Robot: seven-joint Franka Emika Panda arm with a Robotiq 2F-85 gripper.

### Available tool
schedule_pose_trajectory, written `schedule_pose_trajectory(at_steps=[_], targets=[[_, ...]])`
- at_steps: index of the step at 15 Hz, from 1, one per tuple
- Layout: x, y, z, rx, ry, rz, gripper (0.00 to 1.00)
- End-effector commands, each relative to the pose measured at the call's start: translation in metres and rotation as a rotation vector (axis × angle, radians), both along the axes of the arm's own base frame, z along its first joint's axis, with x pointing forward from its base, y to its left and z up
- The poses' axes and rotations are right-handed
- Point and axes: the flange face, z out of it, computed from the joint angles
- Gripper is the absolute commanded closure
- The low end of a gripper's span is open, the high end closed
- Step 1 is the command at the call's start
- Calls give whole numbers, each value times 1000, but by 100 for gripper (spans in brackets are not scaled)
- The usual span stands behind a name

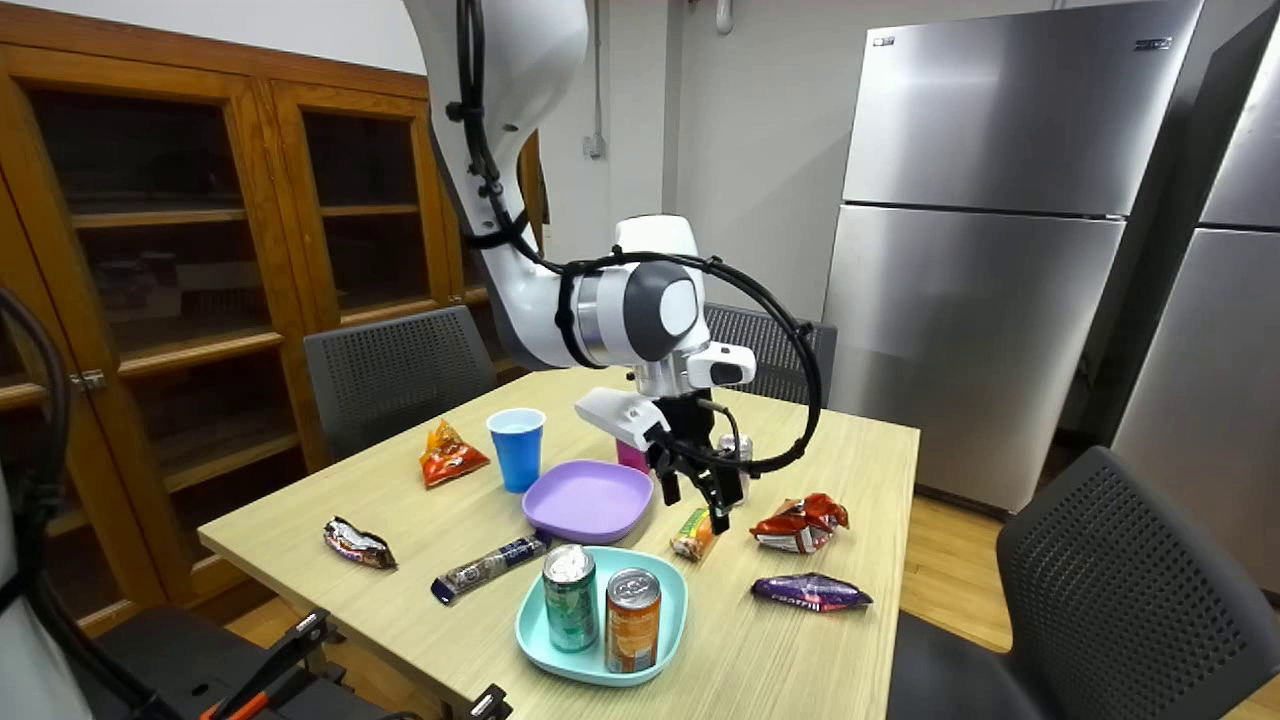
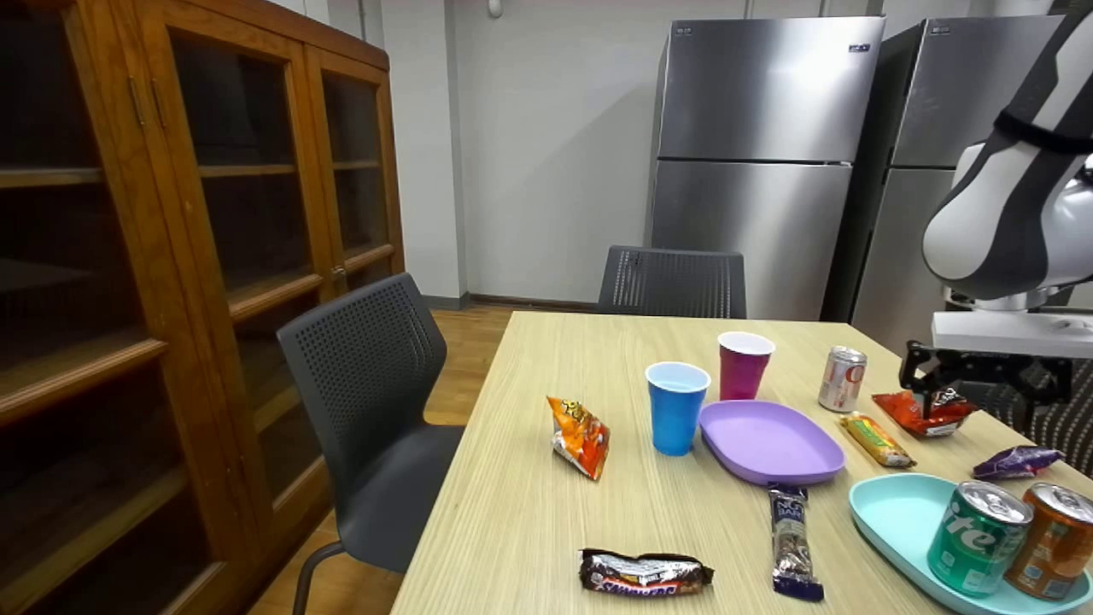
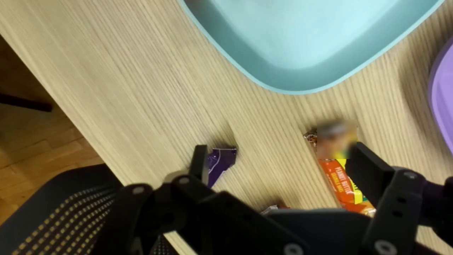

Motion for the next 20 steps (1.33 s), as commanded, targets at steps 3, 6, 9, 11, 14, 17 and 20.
schedule_pose_trajectory(at_steps=[3,6,9,11,14,17,20], targets=[[34,4,-28,62,-6,130,0],[49,6,-40,104,-18,192,0],[61,2,-48,130,-21,221,0],[52,6,-46,111,-12,200,0],[56,3,-49,113,-14,204,0],[57,4,-49,114,-15,206,0],[57,5,-49,114,-15,206,0]])
